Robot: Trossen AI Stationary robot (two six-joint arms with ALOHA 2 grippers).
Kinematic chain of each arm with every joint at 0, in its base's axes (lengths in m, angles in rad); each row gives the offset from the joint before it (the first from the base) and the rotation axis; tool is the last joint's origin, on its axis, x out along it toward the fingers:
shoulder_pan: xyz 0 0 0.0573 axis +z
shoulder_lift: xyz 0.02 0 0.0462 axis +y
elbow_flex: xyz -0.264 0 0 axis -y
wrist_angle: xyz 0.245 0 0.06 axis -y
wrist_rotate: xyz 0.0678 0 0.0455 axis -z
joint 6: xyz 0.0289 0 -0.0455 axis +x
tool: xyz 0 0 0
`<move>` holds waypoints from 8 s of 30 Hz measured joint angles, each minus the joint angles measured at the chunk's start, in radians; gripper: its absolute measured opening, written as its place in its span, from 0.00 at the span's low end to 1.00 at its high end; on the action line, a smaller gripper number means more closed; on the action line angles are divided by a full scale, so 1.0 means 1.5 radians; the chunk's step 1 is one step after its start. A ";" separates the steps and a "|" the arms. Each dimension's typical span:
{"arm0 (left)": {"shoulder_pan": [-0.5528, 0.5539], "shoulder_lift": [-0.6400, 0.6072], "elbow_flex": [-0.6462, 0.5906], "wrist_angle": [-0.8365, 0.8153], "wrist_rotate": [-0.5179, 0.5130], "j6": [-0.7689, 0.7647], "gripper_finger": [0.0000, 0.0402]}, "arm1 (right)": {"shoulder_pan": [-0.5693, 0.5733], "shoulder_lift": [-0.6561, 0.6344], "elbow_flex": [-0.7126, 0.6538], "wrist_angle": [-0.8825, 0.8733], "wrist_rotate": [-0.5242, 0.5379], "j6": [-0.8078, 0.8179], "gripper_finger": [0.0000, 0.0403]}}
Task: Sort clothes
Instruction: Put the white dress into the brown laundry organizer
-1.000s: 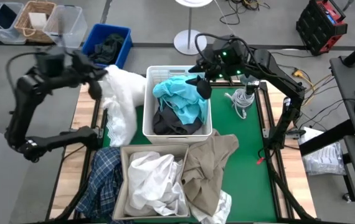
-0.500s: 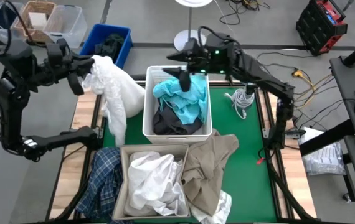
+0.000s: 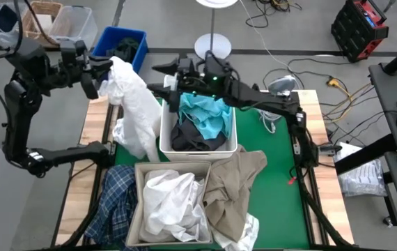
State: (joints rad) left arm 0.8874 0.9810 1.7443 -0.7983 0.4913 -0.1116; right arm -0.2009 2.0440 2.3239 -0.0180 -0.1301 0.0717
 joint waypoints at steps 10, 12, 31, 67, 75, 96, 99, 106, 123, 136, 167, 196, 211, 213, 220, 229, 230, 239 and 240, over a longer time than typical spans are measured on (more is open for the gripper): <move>-0.120 0.051 -0.009 0.031 -0.030 0.016 0.00 | 0.003 0.067 0.021 0.027 0.006 0.034 0.88; -0.149 0.064 -0.009 0.042 -0.047 0.019 0.00 | 0.003 0.072 0.021 0.026 0.006 0.034 0.88; -0.254 0.133 -0.007 0.098 -0.050 -0.018 0.07 | 0.009 0.050 0.021 -0.010 -0.013 -0.050 0.09; -0.253 -0.011 -0.006 -0.081 -0.320 0.114 0.53 | 0.056 -0.180 0.021 0.016 -0.106 0.067 0.04; -0.253 -0.022 -0.006 -0.081 -0.382 0.124 0.53 | 0.124 -0.209 0.022 0.045 -0.170 0.362 0.04; -0.253 -0.023 -0.006 -0.032 -0.384 0.048 0.53 | 0.358 -0.222 0.022 0.230 -0.138 0.364 0.04; -0.253 -0.023 -0.006 -0.007 -0.395 0.017 0.53 | 0.395 -0.233 0.022 0.227 -0.143 0.359 0.04; -0.253 -0.022 -0.006 0.015 -0.444 -0.045 0.53 | 0.458 -0.252 0.022 0.152 -0.117 0.302 0.04; -0.253 -0.008 -0.006 0.014 -0.444 -0.099 0.53 | 0.351 -0.173 0.022 0.294 -0.035 0.367 0.04; -0.253 -0.013 -0.006 0.012 -0.444 -0.035 0.53 | 0.270 -0.081 0.021 0.380 -0.019 0.131 0.04; -0.253 0.015 -0.006 -0.122 -0.444 -0.004 0.53 | 0.230 -0.046 0.018 -0.617 -0.203 0.318 0.04; -0.262 0.015 -0.008 -0.162 -0.184 -0.091 0.53 | 0.281 -0.028 0.021 -0.565 -0.016 0.073 0.77; -0.678 0.119 -0.008 -0.092 -0.317 -0.067 0.35 | 0.284 -0.202 0.021 -0.843 0.148 0.062 0.53; -0.750 0.137 -0.006 -0.092 -0.431 -0.067 0.27 | 0.286 -0.234 0.021 -0.888 0.192 0.069 0.46; -0.895 0.229 -0.003 -0.009 -0.622 -0.126 0.02 | 0.296 -0.321 0.018 -0.935 0.223 0.033 0.12; -0.920 0.379 -0.003 0.066 -0.667 -0.196 0.00 | 0.297 -0.407 0.018 -0.974 0.222 -0.007 0.02; -0.923 0.391 -0.003 0.069 -0.666 -0.206 0.00 | 0.297 -0.414 0.018 -0.978 0.222 -0.003 0.02; -0.941 0.490 -0.003 -0.004 -0.619 -0.334 0.00 | 0.297 -0.444 0.018 -0.982 0.222 0.002 0.02; -0.943 0.500 -0.003 -0.030 -0.614 -0.356 0.00 | 0.297 -0.443 0.018 -0.982 0.222 0.000 0.02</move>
State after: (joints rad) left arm -0.5270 1.7317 1.7397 -0.8438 -0.4297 -0.6460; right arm 0.2443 1.3802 2.3508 -1.4913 0.2031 0.0724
